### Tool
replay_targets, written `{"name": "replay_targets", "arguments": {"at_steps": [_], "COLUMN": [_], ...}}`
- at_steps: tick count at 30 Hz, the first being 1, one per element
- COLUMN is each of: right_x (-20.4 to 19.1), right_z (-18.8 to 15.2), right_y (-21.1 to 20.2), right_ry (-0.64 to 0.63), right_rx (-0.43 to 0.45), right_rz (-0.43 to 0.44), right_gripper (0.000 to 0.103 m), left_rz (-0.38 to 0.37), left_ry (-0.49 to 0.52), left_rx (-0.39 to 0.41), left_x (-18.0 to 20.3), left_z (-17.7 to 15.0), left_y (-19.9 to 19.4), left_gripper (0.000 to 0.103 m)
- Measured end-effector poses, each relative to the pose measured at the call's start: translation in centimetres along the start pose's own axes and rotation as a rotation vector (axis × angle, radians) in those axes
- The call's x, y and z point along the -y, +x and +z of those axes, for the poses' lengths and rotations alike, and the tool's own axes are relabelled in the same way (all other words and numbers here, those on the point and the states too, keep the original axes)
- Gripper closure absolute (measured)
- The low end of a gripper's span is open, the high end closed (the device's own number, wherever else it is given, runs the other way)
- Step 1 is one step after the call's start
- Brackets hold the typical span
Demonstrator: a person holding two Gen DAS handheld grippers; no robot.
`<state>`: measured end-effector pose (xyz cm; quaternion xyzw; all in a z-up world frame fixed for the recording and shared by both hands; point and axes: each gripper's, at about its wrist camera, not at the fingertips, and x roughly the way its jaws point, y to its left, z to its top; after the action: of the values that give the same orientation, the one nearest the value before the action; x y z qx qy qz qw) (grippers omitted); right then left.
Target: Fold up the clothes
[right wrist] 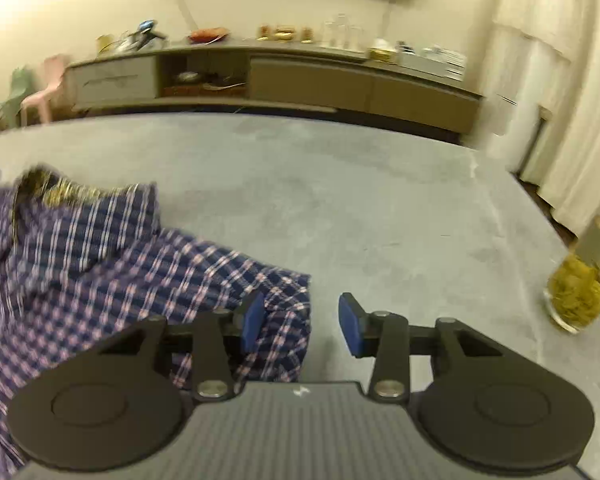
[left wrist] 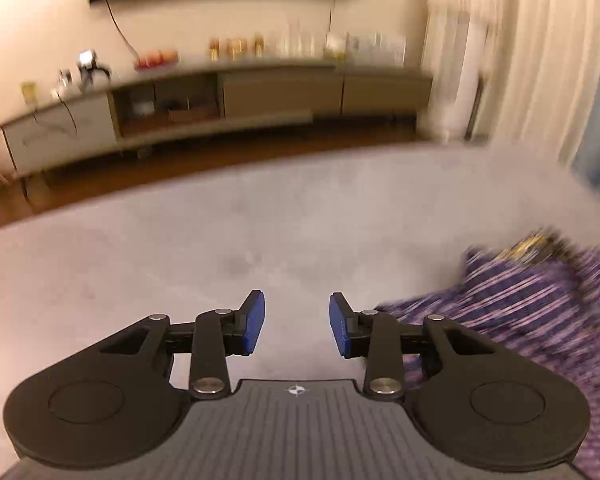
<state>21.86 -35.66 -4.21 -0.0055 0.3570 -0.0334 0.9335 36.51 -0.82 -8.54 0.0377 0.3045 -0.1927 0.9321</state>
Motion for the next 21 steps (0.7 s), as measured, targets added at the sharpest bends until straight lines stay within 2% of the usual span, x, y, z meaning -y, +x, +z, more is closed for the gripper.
{"name": "replay_targets", "arguments": {"at_steps": [2,3,5,7,9,11,12,13,14,18,20,21], "right_x": [-0.2,-0.2,-0.3,-0.4,-0.5,-0.5,-0.6,-0.6,-0.6,-0.8,-0.9,-1.2], "right_z": [0.0,-0.1,-0.4,-0.6,-0.9,-1.2,-1.3,-1.4,-1.6,-2.1,-2.4,-2.7], "right_y": [-0.5,-0.8,-1.5,-2.1,-2.7,-3.4,-3.7,-4.0,-4.3,-5.6,-6.2,-5.7], "right_ry": [-0.011,-0.013,-0.017,-0.021,-0.025,-0.028,-0.030,-0.032,-0.034,-0.042,-0.045,-0.069], "right_rx": [0.014,0.008,-0.003,-0.014,-0.024,-0.035,-0.041,-0.046,-0.052,-0.074,-0.085,-0.106], "right_rz": [0.001,0.017,0.049,0.081,0.114,0.146,0.162,0.178,0.194,0.258,0.290,0.270], "right_gripper": [0.064,0.063,0.063,0.065,0.066,0.065,0.068,0.077,0.077,0.075,0.070,0.069], "left_rz": [-0.096,-0.162,-0.227,-0.194,-0.123,-0.087,-0.073,-0.045,-0.019,-0.176,-0.251,-0.270], "left_ry": [-0.002,0.017,0.083,0.159,0.184,0.159,0.132,0.120,0.121,0.079,0.103,0.123], "left_rx": [0.082,0.092,0.042,-0.046,-0.103,-0.092,-0.092,-0.086,-0.072,0.000,-0.044,-0.083], "left_x": [1.6,2.9,5.4,7.2,7.4,6.8,6.4,6.2,6.2,7.0,8.2,8.7], "left_z": [0.3,0.2,-0.5,-1.7,-2.8,-3.0,-2.9,-2.7,-2.5,-2.7,-4.0,-5.0], "left_y": [-3.0,-3.6,-2.8,-0.2,2.4,3.1,3.1,2.8,2.0,-3.6,-4.7,-4.5], "left_gripper": [0.065,0.063,0.063,0.063,0.062,0.062,0.062,0.062,0.063,0.062,0.062,0.062]}}
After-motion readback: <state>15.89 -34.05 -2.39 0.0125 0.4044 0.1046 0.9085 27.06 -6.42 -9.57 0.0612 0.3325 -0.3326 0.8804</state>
